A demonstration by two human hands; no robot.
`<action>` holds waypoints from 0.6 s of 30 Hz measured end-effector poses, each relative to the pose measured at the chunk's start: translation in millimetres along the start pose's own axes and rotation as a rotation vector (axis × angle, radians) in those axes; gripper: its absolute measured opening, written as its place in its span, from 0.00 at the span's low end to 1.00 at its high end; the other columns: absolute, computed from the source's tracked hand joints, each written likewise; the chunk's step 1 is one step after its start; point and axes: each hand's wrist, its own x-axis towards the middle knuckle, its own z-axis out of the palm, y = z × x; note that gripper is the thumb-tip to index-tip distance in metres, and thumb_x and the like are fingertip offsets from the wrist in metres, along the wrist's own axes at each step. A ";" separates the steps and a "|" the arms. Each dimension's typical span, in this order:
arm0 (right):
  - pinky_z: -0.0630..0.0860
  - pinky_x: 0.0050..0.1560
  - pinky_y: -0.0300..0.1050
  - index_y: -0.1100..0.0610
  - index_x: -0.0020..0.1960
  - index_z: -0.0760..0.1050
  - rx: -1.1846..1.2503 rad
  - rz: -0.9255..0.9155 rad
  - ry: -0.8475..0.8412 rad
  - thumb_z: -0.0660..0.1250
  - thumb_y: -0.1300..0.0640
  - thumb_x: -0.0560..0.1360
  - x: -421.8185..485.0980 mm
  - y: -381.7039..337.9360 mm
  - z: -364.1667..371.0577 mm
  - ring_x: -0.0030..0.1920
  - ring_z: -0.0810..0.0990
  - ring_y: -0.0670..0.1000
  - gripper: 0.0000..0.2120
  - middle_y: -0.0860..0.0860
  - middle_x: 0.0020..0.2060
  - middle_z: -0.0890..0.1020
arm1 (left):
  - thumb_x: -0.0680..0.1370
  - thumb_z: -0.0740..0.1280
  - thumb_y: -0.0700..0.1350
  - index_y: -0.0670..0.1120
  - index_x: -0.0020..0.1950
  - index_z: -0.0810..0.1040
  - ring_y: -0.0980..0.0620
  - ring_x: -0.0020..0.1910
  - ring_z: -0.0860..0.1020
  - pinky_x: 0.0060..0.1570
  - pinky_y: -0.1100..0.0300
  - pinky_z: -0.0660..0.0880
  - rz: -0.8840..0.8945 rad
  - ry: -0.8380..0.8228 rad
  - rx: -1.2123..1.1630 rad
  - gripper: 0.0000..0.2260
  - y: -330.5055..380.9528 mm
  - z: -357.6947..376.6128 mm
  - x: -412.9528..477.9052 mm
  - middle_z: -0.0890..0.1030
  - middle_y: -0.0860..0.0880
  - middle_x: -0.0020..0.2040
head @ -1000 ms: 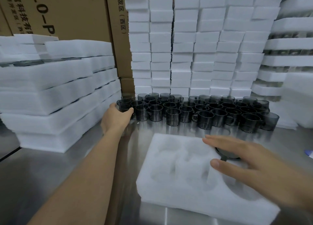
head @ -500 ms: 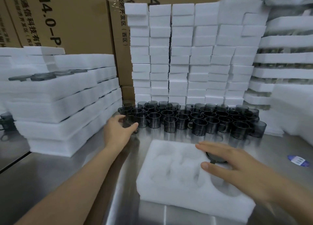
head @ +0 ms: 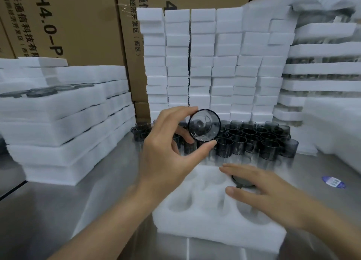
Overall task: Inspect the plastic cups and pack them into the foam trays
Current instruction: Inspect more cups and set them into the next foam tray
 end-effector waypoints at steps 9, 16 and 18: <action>0.55 0.70 0.20 0.30 0.77 0.67 -0.039 -0.035 -0.001 0.60 0.24 0.76 -1.6 -0.3 -1.4 0.73 0.59 0.23 0.31 0.18 0.72 0.62 | 0.75 0.81 0.54 0.57 0.72 0.77 0.50 0.51 0.83 0.35 0.60 0.80 -0.088 -0.018 -0.029 0.26 -7.6 2.0 -5.5 0.77 0.61 0.67; 0.72 0.66 0.43 0.31 0.82 0.55 0.015 -0.164 0.439 0.66 0.30 0.77 -2.7 -15.2 1.9 0.74 0.71 0.38 0.37 0.32 0.73 0.70 | 0.74 0.76 0.58 0.52 0.62 0.87 0.47 0.41 0.87 0.35 0.58 0.81 -0.671 -0.253 -0.681 0.19 1.4 5.9 4.1 0.88 0.48 0.55; 0.76 0.64 0.43 0.36 0.83 0.56 0.064 -0.252 0.562 0.70 0.34 0.76 -2.7 -21.5 0.3 0.71 0.75 0.45 0.40 0.38 0.73 0.73 | 0.74 0.73 0.62 0.52 0.57 0.89 0.48 0.39 0.84 0.36 0.61 0.80 -0.794 -0.360 -0.759 0.18 4.6 5.1 6.4 0.88 0.45 0.51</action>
